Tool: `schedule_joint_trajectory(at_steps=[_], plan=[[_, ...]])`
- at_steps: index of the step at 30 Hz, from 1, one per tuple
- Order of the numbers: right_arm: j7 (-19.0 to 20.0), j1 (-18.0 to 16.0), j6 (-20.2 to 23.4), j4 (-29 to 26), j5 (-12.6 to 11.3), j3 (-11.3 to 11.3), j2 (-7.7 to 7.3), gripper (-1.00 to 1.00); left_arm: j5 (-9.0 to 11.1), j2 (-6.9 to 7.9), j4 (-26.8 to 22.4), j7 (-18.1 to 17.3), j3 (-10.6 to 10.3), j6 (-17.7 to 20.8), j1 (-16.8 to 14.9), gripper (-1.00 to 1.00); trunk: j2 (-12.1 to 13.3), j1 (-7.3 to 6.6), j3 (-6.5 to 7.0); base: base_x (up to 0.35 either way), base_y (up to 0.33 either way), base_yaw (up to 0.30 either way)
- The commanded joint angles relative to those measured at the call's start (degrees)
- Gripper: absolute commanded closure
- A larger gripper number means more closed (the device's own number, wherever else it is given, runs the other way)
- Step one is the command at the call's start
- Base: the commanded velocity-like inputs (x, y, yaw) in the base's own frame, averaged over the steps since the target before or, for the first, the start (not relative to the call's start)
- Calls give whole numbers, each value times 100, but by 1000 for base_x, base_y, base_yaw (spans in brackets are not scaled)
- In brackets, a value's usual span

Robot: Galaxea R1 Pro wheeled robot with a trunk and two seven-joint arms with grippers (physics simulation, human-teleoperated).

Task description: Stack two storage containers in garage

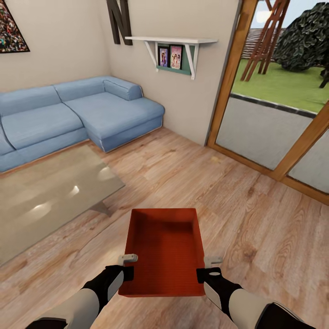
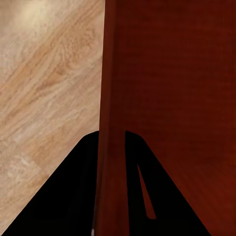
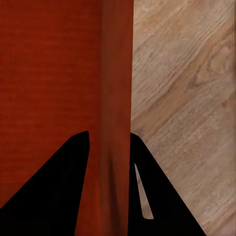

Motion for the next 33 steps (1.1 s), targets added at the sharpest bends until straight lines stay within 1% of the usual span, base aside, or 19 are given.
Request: schedule_joint_trajectory(at_steps=[1,33], plan=[[-65,-5,-141,-9,73,-89,-6,100,-61,6,8,84,39,49,4,100,40,-23,24,0,0,0],[-65,-5,-141,-7,75,-83,-14,100,-60,5,8,84,39,49,3,100,1323,-726,880,0,0,0]])
